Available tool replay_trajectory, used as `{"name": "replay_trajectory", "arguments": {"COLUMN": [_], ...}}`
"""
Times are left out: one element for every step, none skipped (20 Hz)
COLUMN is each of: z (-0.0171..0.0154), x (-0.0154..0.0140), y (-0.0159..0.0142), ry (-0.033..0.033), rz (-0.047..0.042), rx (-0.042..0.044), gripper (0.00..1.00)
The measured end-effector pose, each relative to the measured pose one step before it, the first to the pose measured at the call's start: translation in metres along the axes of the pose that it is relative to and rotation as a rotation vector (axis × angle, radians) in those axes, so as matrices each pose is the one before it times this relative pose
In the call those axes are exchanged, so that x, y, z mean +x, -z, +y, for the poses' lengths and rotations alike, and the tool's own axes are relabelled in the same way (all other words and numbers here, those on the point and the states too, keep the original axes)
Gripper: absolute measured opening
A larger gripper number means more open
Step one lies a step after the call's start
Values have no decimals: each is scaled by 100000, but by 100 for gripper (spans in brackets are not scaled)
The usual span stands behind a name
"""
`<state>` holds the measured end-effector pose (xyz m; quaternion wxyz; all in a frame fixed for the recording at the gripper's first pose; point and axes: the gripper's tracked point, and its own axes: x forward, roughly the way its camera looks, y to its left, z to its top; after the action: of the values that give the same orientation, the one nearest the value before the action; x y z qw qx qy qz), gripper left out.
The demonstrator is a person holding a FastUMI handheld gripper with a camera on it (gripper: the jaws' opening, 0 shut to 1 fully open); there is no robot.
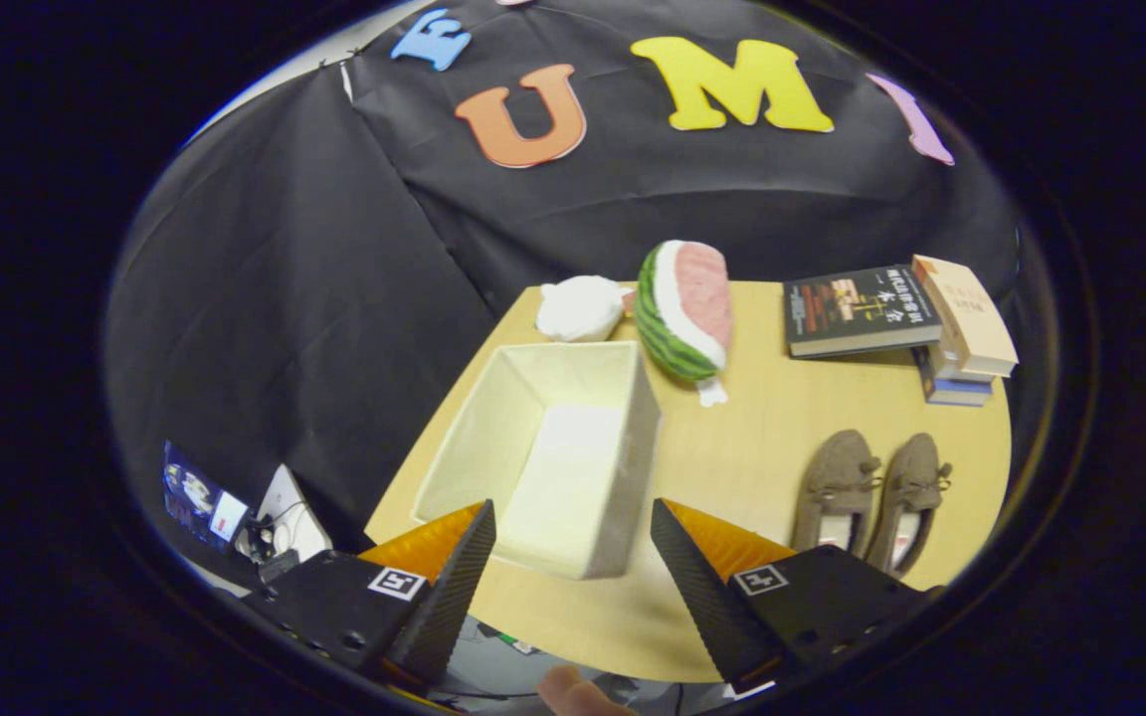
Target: Open the storage box then place both shoes into the box .Put the left shoe in first, then the right shoe, with the right side of both shoes facing outward in a uniform manner.
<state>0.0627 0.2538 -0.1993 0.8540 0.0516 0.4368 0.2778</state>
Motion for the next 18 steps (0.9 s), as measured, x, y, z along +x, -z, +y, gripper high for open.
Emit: {"name": "replay_trajectory", "arguments": {"z": [-2477, -2707, -2434, -2265, -2363, -2339, -2213, -911, -1202, -1005, -808, -762, -288, -44, 89, 185, -289, -327], "x": [-172, 10, 262, 335, 498, 406, 931, 66, 649, 646, 706, 830, 736, 772, 426, 696, 712, 509], "y": [714, 491, 606, 556, 573, 160, -25, 602, 501, 422, 451, 414, 340, 47, 157, 170, 67, 219], "ry": [2871, 3414, 3392, 2248, 3213, 4025, 3038, 1873, 1882, 1050, 584, 713, -755, -798, -1401, -1238, 993, 977], "rz": [2096, 1558, 1641, 1458, 1250, -490, 186, 883, 1385, 1496, 1699, 1904, 1508, 618, 1330, 1259, 1155, 1795], "rx": [-181, 466, 888, 1037, 1202, 1694, 1417, 1050, 1241, 1519, 1627, 1681, 1345, 651, -834, -611, 305, 1146], "gripper": [96, 96, 96, 96, 96, 95, 95, 95, 94, 94, 95, 95, 95, 95, 89, 84, 83, 82]}}
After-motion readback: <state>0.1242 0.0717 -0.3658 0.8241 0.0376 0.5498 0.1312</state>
